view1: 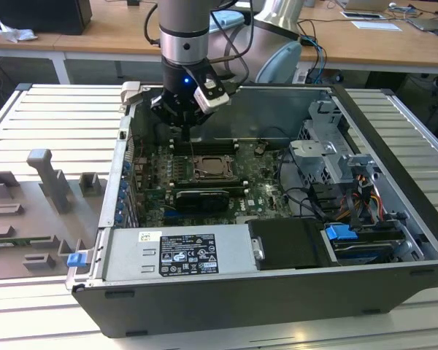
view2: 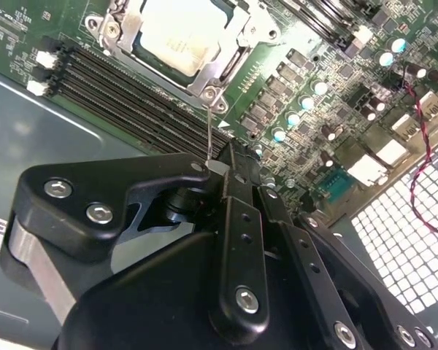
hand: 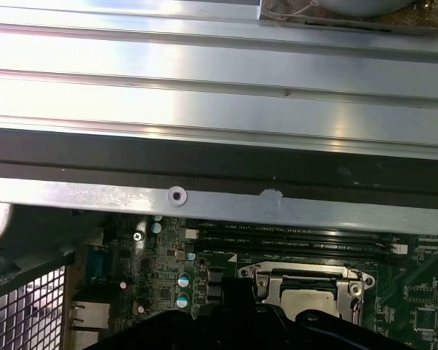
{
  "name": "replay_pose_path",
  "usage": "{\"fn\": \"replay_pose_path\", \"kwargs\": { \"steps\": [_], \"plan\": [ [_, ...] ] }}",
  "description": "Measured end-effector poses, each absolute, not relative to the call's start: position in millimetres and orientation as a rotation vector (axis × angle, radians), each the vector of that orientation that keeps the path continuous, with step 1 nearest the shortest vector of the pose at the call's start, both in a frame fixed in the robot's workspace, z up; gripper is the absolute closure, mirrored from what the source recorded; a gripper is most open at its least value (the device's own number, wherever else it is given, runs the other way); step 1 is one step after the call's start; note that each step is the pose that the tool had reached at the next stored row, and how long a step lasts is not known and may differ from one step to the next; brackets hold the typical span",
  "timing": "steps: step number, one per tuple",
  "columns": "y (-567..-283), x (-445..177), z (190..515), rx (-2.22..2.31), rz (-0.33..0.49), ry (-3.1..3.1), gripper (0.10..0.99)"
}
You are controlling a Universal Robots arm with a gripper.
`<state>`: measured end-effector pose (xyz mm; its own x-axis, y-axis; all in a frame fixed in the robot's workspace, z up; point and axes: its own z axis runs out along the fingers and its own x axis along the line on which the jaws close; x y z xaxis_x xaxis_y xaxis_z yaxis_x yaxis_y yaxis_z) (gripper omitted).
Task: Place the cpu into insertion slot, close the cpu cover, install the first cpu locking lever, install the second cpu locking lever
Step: 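Install the first cpu locking lever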
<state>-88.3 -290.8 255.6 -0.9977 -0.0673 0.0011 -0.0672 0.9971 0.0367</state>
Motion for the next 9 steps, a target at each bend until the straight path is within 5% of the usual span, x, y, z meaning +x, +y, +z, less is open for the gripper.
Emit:
{"fn": "replay_pose_path", "kwargs": {
  "steps": [9],
  "plan": [
    [-290.7,-83.1,255.0,0.106,-0.058,-3.137,0.980]
  ]
}}
